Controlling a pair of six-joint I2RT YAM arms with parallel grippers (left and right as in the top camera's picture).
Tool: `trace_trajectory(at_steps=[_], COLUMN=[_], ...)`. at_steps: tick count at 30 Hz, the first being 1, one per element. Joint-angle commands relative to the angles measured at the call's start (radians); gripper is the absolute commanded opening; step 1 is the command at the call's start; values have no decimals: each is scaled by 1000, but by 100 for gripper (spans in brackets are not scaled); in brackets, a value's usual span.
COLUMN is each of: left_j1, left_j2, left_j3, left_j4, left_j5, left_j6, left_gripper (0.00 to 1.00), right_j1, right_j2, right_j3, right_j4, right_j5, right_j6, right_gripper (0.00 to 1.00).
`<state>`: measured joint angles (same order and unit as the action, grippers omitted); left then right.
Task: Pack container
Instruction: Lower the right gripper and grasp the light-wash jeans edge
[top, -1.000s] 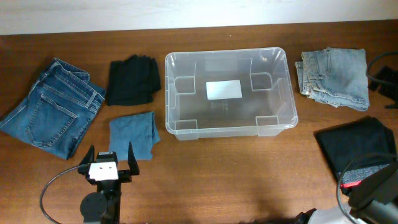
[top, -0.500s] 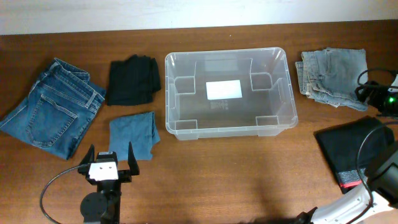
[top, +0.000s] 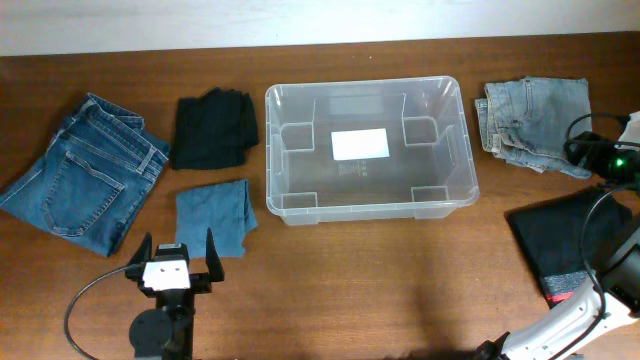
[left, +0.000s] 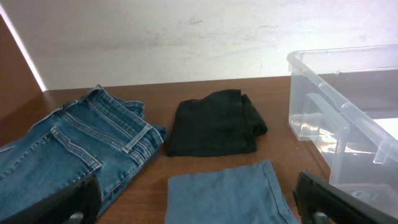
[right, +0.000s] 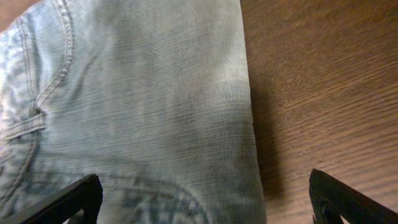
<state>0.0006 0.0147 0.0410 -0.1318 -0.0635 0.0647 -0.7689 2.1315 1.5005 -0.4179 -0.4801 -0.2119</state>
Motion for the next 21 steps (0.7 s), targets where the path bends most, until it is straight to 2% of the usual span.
trace_trajectory(at_steps=[1, 4, 7, 14, 18, 19, 20, 21], left_j1=[3, 3, 3, 3, 3, 3, 3, 3], left_j2=[-8, -8, -8, -8, -8, -8, -8, -8], left_j3=[-7, -7, -7, -7, -7, -7, -7, -7], left_j4=[3, 3, 3, 3, 3, 3, 3, 3], left_j5=[-11, -11, -11, -11, -11, -11, -11, -11], left_j6=[19, 19, 20, 19, 19, 19, 20, 19], left_gripper=[99, 99, 99, 99, 99, 99, 99, 99], right_j1=[5, 5, 10, 29, 30, 30, 29, 29], right_j2=[20, 21, 35, 82, 84, 84, 84, 84], right_j3=[10, 10, 10, 10, 10, 10, 10, 10], right_j4=[27, 54, 86, 53, 32, 23, 12, 3], right_j5=[-68, -61, -61, -2, -2, -1, 3, 10], right_j6=[17, 77, 198, 247, 247, 247, 247, 247], right_gripper=[98, 98, 98, 100, 97, 95, 88, 74])
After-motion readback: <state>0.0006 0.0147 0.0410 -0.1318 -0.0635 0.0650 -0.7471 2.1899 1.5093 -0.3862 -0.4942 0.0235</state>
